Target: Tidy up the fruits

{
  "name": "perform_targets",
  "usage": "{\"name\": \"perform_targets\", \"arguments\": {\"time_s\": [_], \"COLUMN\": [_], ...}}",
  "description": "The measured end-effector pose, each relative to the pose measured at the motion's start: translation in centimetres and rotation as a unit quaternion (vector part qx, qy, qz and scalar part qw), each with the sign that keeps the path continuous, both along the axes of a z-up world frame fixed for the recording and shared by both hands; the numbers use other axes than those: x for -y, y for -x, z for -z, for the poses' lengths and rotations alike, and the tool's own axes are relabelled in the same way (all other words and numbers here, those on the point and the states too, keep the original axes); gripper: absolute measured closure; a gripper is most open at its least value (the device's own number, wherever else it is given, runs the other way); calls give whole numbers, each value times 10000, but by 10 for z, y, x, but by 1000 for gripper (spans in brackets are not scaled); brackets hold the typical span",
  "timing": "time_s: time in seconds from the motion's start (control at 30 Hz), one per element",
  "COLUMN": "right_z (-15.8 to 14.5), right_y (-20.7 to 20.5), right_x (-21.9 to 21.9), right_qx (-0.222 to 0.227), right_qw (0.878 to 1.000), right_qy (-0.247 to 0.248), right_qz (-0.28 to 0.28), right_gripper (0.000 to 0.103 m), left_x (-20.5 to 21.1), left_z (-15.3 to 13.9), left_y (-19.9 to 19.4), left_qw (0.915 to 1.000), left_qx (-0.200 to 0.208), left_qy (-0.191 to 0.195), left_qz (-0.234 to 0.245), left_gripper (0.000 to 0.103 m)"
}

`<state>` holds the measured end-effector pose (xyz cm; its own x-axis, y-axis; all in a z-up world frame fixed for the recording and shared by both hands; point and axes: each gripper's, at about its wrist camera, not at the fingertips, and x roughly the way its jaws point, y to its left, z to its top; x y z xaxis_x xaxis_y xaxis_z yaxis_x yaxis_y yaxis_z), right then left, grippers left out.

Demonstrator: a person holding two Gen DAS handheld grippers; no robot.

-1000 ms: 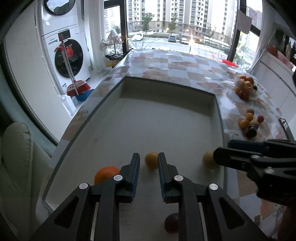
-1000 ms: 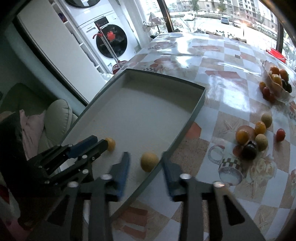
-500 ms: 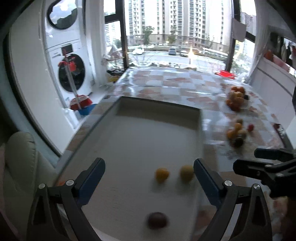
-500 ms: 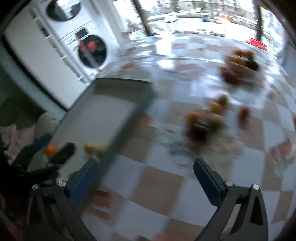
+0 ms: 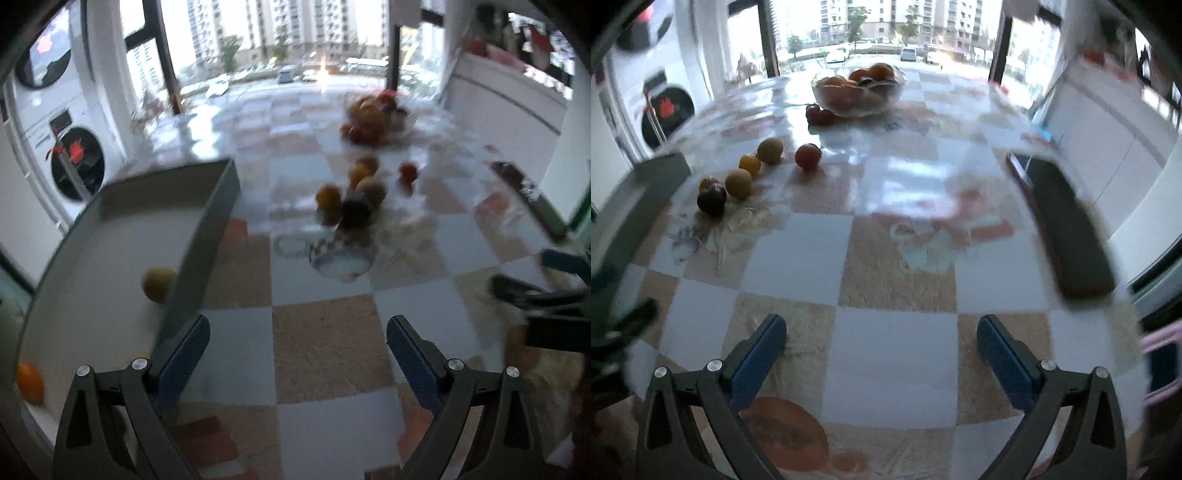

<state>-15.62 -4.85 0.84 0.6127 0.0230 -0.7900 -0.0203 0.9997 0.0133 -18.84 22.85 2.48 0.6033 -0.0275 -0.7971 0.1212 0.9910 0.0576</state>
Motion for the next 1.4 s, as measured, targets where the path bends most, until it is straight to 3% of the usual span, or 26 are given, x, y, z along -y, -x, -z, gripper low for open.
{"name": "perform_targets", "arguments": {"time_s": [0.23, 1.4], "right_z": [2, 2], "right_y": [3, 4], "right_x": [3, 1], "right_qx": [116, 122], "right_qw": [9999, 9999], "right_qy": [62, 60], "right_qz": [36, 35], "right_gripper": [0, 0], "left_x": [6, 3], "left_z": [0, 3], "left_y": [1, 2], "left_qw": [9996, 9996], "left_qx": [175, 178], "left_qy": [-22, -10], "left_qz": [-216, -225], "left_gripper": [1, 1]}}
